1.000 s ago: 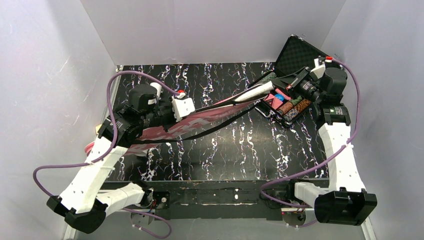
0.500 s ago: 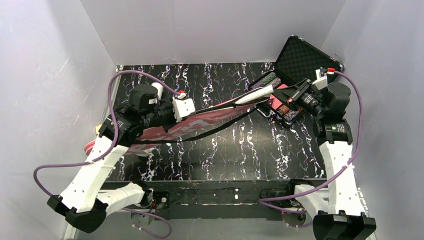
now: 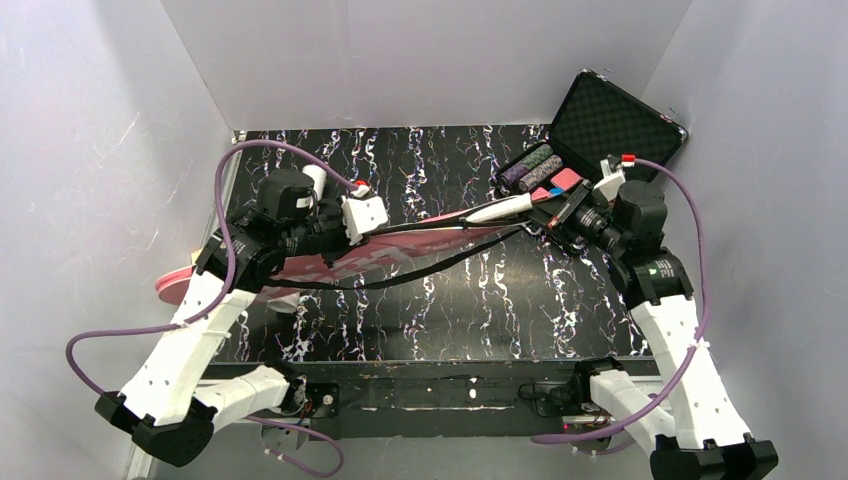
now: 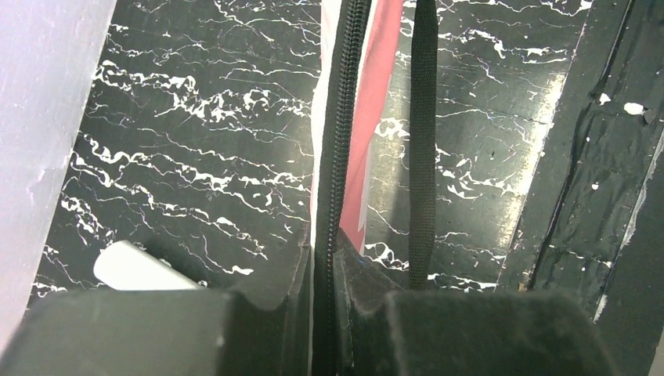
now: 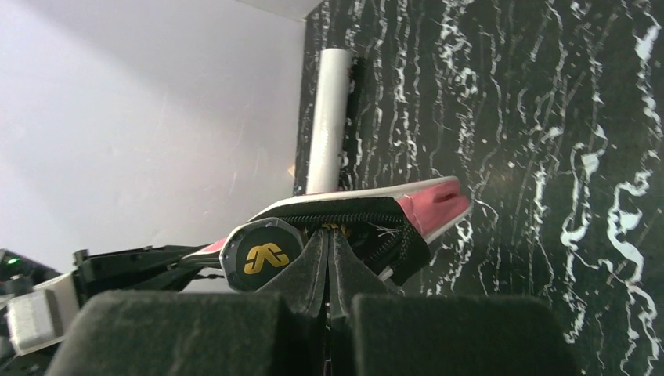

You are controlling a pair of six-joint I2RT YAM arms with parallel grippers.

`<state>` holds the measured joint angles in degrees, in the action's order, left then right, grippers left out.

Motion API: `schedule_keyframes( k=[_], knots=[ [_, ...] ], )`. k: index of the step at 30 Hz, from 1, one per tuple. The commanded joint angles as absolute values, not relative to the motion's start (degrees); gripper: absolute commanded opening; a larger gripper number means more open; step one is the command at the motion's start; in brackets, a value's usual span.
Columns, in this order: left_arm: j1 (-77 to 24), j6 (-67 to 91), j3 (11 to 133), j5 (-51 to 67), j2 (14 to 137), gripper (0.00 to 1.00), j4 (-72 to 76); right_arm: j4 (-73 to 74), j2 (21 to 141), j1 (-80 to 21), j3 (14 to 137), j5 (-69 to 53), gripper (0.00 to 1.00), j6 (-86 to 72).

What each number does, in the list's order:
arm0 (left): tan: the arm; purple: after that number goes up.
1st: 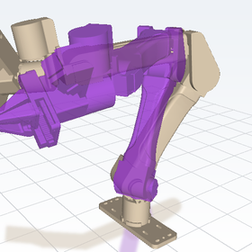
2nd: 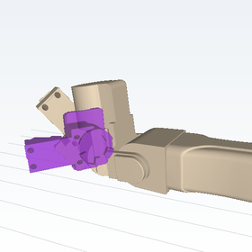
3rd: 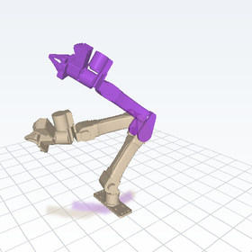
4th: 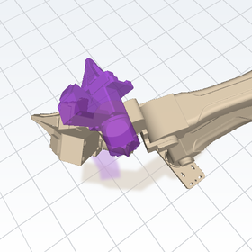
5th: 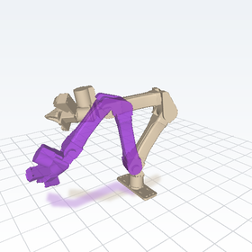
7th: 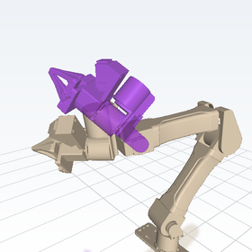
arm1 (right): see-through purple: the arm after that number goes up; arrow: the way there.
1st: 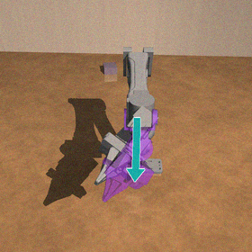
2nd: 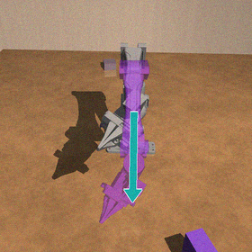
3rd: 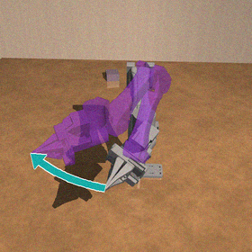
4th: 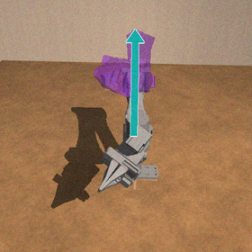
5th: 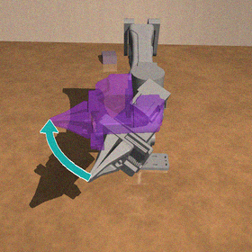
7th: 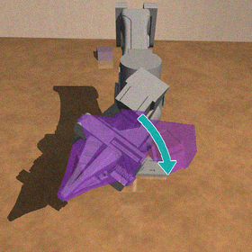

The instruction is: Pack up the badminton gear

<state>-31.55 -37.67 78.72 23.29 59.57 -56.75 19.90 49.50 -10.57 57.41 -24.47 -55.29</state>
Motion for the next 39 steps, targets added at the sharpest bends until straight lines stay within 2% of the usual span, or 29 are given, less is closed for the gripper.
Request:
schedule_keyframes(
  k=[1,4,8,11,18,20,22,25,33,39],
  knots=[
    [-32.08,-36.60,80.40,28.86,58.53,0.00,-47.36,24.34,47.54,-15.11,55.13,-22.92,0.01,-54.69],
    [-32.15,-37.03,80.13,28.58,57.81,0.00,-47.46,32.01,47.24,-14.44,59.23,-17.87,0.01,-49.81],
    [-32.15,-38.23,79.65,27.99,56.84,0.00,-48.23,42.47,48.53,-10.40,69.16,-14.02,0.22,-42.51],
    [-32.12,-38.35,79.56,27.86,56.24,0.00,-48.35,44.46,47.97,-7.24,74.48,-13.03,0.30,-40.24],
    [-32.13,-39.40,79.55,28.11,55.39,0.00,-49.02,48.42,48.95,-4.27,83.65,-11.15,0.32,-36.54],
    [-32.10,-39.45,79.73,28.12,55.28,0.00,-48.97,45.45,47.85,-4.30,82.49,-12.31,0.26,-37.81],
    [-32.13,-39.51,79.88,28.37,55.35,0.00,-49.20,42.66,47.58,-4.31,81.47,-14.40,0.13,-39.70],
    [-32.16,-39.51,80.05,28.77,55.28,0.00,-49.32,39.80,48.90,-4.31,80.84,-17.41,0.02,-42.30],
    [-32.14,-39.43,80.74,29.61,55.51,0.00,-49.62,35.62,51.93,-4.31,82.02,-20.18,0.01,-46.05],
    [-32.15,-38.95,80.77,29.63,55.74,0.00,-49.08,34.71,50.56,-5.93,78.53,-20.26,0.01,-46.24]
  ],
)
